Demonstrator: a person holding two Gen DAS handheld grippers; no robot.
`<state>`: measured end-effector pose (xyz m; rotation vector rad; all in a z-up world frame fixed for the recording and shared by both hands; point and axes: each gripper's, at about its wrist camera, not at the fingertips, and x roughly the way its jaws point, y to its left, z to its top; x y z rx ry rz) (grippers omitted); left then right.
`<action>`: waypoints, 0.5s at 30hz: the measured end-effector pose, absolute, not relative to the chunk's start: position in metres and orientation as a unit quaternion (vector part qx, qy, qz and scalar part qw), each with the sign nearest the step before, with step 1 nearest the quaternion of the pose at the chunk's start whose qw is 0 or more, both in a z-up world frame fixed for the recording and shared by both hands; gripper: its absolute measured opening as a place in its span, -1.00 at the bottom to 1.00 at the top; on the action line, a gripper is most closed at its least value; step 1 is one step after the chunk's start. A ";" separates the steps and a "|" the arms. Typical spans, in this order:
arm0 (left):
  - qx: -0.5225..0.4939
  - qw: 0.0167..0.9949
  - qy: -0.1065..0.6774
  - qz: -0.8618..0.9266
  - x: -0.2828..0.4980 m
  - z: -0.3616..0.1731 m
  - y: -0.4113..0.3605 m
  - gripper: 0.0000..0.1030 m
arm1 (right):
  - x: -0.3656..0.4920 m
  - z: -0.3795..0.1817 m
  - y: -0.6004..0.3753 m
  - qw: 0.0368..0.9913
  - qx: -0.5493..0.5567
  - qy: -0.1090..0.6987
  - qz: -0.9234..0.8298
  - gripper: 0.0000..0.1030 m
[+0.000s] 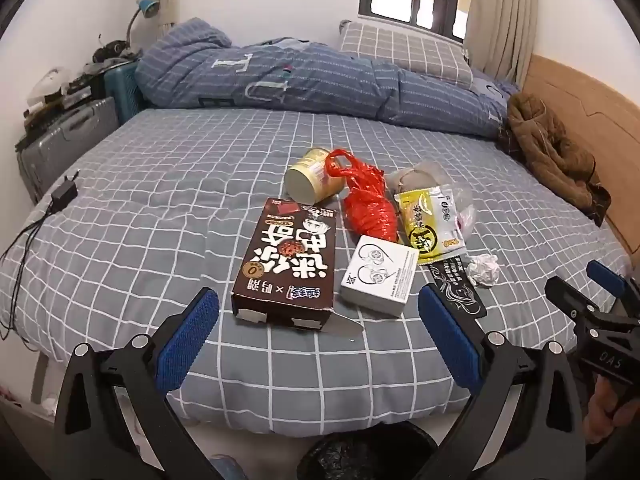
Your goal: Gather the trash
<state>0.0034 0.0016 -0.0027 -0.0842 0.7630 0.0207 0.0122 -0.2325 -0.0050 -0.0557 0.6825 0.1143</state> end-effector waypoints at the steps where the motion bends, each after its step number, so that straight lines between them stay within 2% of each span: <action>1: -0.040 0.930 0.364 0.011 0.002 0.003 0.004 0.89 | 0.013 -0.005 -0.231 0.939 -0.035 0.338 0.055 0.86; 15: -0.034 0.933 0.359 0.012 -0.002 -0.004 0.007 0.89 | 0.017 -0.009 -0.227 0.939 -0.045 0.336 0.054 0.86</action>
